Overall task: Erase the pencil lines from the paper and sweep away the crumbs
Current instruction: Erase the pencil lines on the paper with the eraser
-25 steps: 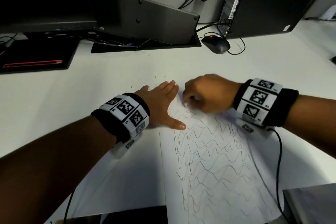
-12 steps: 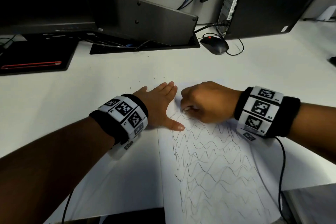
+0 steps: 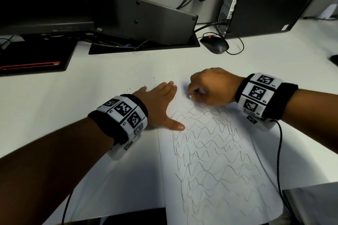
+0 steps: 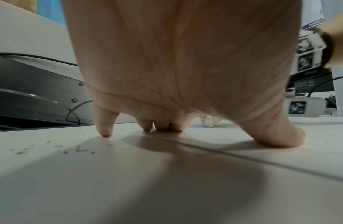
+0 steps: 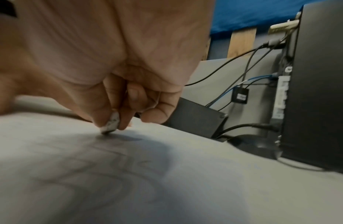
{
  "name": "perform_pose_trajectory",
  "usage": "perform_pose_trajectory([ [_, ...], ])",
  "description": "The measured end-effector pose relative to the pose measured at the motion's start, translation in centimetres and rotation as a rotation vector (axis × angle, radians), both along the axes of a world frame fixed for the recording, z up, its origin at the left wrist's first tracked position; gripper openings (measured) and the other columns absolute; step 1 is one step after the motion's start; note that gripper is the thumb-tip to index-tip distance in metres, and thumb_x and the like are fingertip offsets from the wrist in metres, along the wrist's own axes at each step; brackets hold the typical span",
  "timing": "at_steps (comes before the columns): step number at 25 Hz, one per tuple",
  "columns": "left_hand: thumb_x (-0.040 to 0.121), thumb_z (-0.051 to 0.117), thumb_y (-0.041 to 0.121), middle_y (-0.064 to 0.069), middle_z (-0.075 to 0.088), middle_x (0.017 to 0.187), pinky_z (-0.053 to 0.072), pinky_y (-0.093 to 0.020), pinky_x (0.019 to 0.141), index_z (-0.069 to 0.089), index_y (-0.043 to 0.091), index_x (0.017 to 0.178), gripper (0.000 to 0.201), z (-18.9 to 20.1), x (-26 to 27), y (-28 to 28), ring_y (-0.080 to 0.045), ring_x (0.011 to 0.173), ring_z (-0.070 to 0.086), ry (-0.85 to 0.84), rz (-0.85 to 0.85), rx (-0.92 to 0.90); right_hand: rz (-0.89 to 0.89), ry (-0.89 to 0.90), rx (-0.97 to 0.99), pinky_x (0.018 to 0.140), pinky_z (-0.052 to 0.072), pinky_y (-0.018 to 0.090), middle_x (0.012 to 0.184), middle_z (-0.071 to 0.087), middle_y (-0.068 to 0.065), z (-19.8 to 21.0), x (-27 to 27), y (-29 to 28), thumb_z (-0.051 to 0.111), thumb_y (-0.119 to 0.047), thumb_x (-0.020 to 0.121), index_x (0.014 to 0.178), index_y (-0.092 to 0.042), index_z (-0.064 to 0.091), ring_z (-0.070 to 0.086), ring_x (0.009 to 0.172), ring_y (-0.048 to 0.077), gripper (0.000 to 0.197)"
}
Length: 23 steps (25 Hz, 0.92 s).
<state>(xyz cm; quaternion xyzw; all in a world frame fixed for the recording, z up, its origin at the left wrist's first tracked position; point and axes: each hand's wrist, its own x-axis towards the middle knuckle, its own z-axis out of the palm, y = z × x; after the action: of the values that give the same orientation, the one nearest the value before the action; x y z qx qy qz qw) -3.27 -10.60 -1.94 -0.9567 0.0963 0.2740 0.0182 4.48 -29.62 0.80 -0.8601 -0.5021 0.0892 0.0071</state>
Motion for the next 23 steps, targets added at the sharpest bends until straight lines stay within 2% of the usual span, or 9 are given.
perform_pose_trajectory([
  [3,0.071,0.042,0.09,0.008,-0.027,0.162,0.003,-0.053,0.122,-0.02,0.021,0.155,0.125,0.0,0.1,0.1,-0.007,0.149,-0.019,0.014,-0.002,-0.002,0.111,0.083,-0.015,0.072,0.04,0.025,0.094,0.061,-0.012,-0.4,-1.5,0.1,0.055,-0.028,0.089,0.1,-0.026,0.071,0.055,0.081,0.01,0.019],
  [5,0.071,0.041,0.091,0.008,-0.027,0.162,0.003,-0.053,0.122,-0.02,0.021,0.155,0.126,0.0,0.1,0.2,-0.008,0.149,-0.019,0.016,-0.006,0.002,0.033,0.072,0.003,0.073,0.033,0.022,0.093,0.057,-0.017,0.0,-0.8,-0.1,0.056,-0.028,0.09,0.102,-0.029,0.07,0.053,0.083,0.007,0.019],
  [8,0.071,0.04,0.091,0.007,-0.027,0.162,0.003,-0.053,0.122,-0.021,0.02,0.155,0.126,0.0,0.2,0.2,-0.008,0.149,-0.02,0.016,-0.01,0.009,0.009,-0.009,0.004,0.072,0.034,0.023,0.097,0.061,-0.012,-0.2,-0.3,-0.3,0.054,-0.027,0.089,0.101,-0.026,0.07,0.059,0.088,0.013,0.02],
  [11,0.071,0.041,0.091,0.007,-0.027,0.162,0.003,-0.053,0.122,-0.021,0.021,0.155,0.126,0.0,0.1,0.3,-0.008,0.149,-0.019,0.01,-0.015,0.012,0.07,0.13,-0.009,0.07,0.039,0.023,0.092,0.063,-0.011,-0.3,-1.3,-0.1,0.057,-0.027,0.089,0.096,-0.024,0.071,0.056,0.079,0.009,0.016],
  [13,0.07,0.04,0.091,0.007,-0.027,0.162,0.004,-0.053,0.122,-0.02,0.02,0.155,0.126,0.1,0.1,0.3,-0.008,0.15,-0.018,0.012,-0.023,0.017,-0.044,0.185,0.081,0.072,0.041,0.024,0.091,0.065,-0.01,-0.4,-0.1,-0.4,0.06,-0.026,0.089,0.095,-0.022,0.071,0.056,0.078,0.01,0.013],
  [16,0.069,0.044,0.09,0.003,-0.021,0.164,0.002,-0.049,0.123,-0.015,0.018,0.156,0.128,0.5,0.2,0.0,-0.011,0.151,-0.014,-0.004,-0.02,0.035,-0.162,0.14,0.128,0.073,0.046,0.03,0.092,0.066,-0.003,-1.0,1.3,-0.9,0.062,-0.022,0.088,0.094,-0.018,0.071,0.058,0.081,0.018,0.012],
  [18,0.07,0.049,0.088,-0.001,-0.013,0.166,0.003,-0.045,0.124,-0.007,0.016,0.158,0.126,0.7,0.5,-0.7,-0.013,0.153,-0.006,-0.053,-0.028,0.016,-0.122,0.108,0.096,0.072,0.047,0.031,0.089,0.065,-0.002,-1.3,1.1,-0.8,0.062,-0.021,0.086,0.092,-0.016,0.071,0.058,0.079,0.019,0.012],
  [20,0.073,0.051,0.085,-0.003,-0.008,0.167,0.007,-0.044,0.124,-0.004,0.017,0.159,0.122,0.7,0.7,-1.7,-0.014,0.153,-0.002,-0.102,-0.048,-0.051,-0.11,0.087,0.071,0.069,0.043,0.028,0.087,0.064,-0.005,-1.0,1.1,-0.7,0.061,-0.021,0.085,0.092,-0.018,0.071,0.056,0.078,0.016,0.013],
  [23,0.078,0.05,0.081,-0.002,-0.011,0.166,0.011,-0.043,0.124,-0.006,0.021,0.159,0.116,0.4,0.9,-2.5,-0.015,0.153,-0.005,-0.102,-0.052,-0.102,-0.082,0.019,0.038,0.067,0.042,0.027,0.091,0.064,-0.005,-0.5,0.8,-0.5,0.058,-0.02,0.084,0.093,-0.019,0.07,0.059,0.082,0.018,0.015],
])
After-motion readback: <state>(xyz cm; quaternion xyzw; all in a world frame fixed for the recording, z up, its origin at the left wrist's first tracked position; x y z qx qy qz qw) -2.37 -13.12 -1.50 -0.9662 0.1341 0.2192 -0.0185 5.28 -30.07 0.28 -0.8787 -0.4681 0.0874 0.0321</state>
